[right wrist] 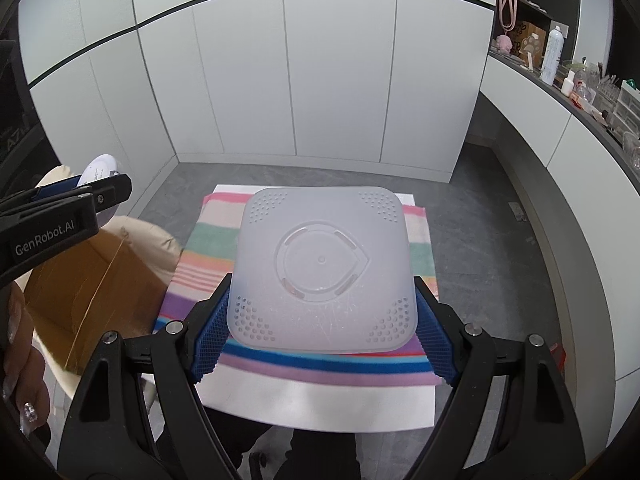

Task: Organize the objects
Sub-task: 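Lift both held items and carry them over the cardboard box, then open both tools to drop the compact and container into the box, then withdraw both tools from the box back toward the table, then grasp the gold-red can with the left tool while the right grasps the pink-white box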

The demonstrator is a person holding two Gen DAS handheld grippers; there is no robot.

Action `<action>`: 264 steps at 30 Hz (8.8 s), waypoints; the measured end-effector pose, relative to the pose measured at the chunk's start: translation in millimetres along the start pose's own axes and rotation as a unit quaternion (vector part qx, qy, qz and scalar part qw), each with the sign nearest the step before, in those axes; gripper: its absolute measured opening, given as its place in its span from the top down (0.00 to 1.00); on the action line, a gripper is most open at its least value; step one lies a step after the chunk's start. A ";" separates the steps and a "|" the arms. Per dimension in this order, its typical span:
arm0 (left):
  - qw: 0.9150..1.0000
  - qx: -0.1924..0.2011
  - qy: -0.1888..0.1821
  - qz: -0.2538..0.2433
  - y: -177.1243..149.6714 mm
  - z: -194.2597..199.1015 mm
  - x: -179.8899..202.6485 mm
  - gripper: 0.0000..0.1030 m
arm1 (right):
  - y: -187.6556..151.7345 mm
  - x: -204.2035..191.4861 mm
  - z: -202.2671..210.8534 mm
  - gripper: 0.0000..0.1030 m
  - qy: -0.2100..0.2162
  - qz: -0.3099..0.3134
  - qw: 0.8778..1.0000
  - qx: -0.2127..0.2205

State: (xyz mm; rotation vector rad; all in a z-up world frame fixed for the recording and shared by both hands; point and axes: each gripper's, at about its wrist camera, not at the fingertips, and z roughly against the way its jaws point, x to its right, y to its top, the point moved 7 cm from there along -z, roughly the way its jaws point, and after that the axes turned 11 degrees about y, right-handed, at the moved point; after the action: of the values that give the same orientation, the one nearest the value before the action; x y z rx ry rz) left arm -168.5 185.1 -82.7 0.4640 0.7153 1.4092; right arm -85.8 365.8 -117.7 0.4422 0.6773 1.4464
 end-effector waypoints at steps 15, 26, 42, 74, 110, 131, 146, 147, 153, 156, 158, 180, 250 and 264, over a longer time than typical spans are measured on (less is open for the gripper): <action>1.000 -0.005 0.016 -0.024 -90.8 51.6 -19.9 0.43 | -54.7 -11.1 30.9 0.18 0.025 -0.008 1.000 -0.014; 0.998 -0.054 0.022 -0.031 -161.9 68.3 -37.0 0.43 | -112.3 -6.7 46.4 0.18 0.054 -0.036 0.997 -0.030; 0.997 -0.058 0.037 -0.038 -168.1 57.1 -53.5 0.43 | -120.4 9.3 46.8 0.18 0.025 -0.043 0.998 -0.043; 0.973 -0.119 0.160 0.113 -219.5 30.8 -260.4 0.43 | -106.8 -232.5 -29.8 0.18 0.166 0.138 0.971 -0.104; 0.964 -0.132 0.138 0.183 -138.3 -97.9 -379.7 0.16 | -53.3 -396.9 -172.5 0.05 0.230 0.223 0.938 -0.136; 0.965 -0.137 0.149 0.168 -158.2 -93.4 -371.2 0.02 | -53.5 -389.7 -177.7 0.00 0.212 0.221 0.944 -0.126; 0.964 -0.100 0.182 0.165 -178.3 -14.8 -351.0 0.02 | -67.8 -351.8 -121.5 0.00 0.200 0.202 0.951 -0.118; 0.964 -0.099 0.184 0.166 -182.3 -8.0 -348.9 0.02 | -70.3 -349.3 -116.4 0.00 0.200 0.202 0.951 -0.118; 0.961 -0.107 0.166 0.195 -206.2 18.5 -330.4 0.03 | -88.3 -334.2 -82.0 0.00 0.203 0.186 0.954 -0.117; 0.962 -0.107 0.151 0.203 -217.4 29.1 -320.5 0.02 | -101.0 -326.0 -67.8 0.00 0.205 0.183 0.954 -0.119; 0.964 -0.104 0.141 0.201 -225.0 33.2 -314.1 0.02 | -109.8 -319.6 -61.7 0.00 0.204 0.184 0.954 -0.123; 0.975 -0.099 0.124 0.154 -250.9 64.3 -268.2 0.03 | -147.9 -255.4 -17.9 0.00 0.210 0.105 0.965 -0.121; 0.988 -0.147 -0.050 0.020 -101.7 -202.8 28.3 0.03 | -79.9 56.6 -212.5 0.00 0.033 -0.051 0.993 -0.099; 0.976 -0.202 -0.077 0.038 -125.9 -310.8 43.9 0.03 | -52.0 46.8 -350.7 0.00 0.049 -0.016 0.994 -0.092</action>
State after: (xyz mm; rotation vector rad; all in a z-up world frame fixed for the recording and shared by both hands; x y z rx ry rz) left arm -292.4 175.3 -397.2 0.2786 0.2753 1.5267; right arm -278.7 364.5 -418.8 0.2169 0.6187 1.4933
